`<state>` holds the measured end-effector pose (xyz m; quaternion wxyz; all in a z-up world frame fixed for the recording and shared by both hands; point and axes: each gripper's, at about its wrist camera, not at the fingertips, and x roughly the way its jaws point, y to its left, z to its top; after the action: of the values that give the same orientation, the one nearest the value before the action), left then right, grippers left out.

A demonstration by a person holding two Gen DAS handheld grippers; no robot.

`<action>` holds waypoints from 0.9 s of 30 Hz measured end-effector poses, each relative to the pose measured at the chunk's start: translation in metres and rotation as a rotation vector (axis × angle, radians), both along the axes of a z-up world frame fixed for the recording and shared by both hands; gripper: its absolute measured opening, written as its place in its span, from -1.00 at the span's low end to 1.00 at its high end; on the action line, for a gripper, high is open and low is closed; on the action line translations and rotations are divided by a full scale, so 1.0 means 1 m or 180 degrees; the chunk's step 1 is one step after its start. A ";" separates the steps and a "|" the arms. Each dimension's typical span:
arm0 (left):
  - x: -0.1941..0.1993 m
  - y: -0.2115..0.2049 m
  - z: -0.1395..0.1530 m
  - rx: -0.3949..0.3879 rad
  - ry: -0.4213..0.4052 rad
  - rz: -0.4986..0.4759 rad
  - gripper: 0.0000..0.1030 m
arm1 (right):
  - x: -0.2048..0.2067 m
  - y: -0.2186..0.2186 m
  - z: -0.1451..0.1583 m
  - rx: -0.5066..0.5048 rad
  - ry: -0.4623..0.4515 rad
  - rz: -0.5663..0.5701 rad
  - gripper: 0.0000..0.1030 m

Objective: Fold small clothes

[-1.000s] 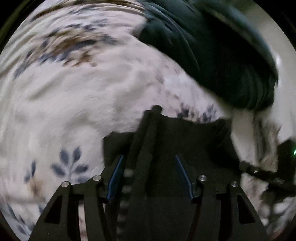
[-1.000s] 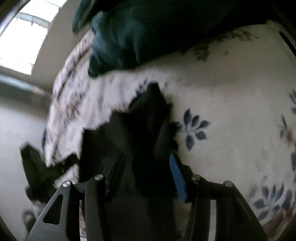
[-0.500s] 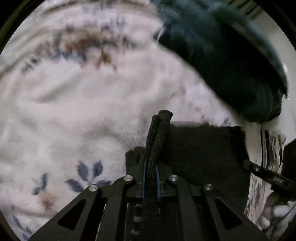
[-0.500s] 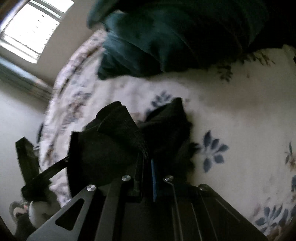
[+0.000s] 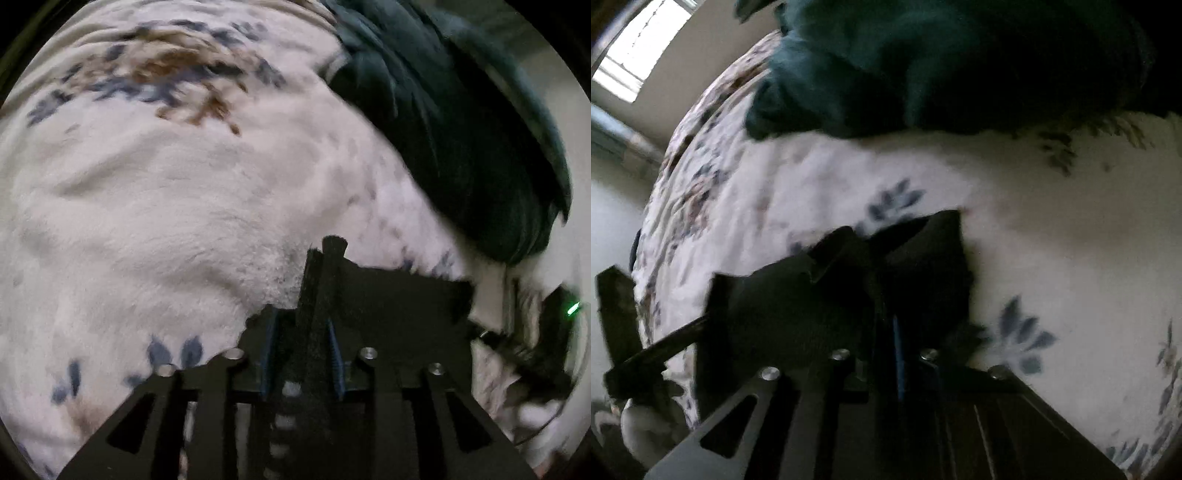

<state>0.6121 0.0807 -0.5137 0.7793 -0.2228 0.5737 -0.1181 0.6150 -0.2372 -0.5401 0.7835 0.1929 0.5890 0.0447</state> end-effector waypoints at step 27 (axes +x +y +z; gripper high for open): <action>-0.234 -0.049 -0.048 -0.1278 0.0359 0.1857 0.48 | -0.059 -0.065 -0.029 0.1114 0.0414 0.0081 0.48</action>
<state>0.3780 0.0314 -0.5619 0.6880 -0.5320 0.4934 0.0114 0.5560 -0.3020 -0.5690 0.6976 0.3213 0.6241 0.1437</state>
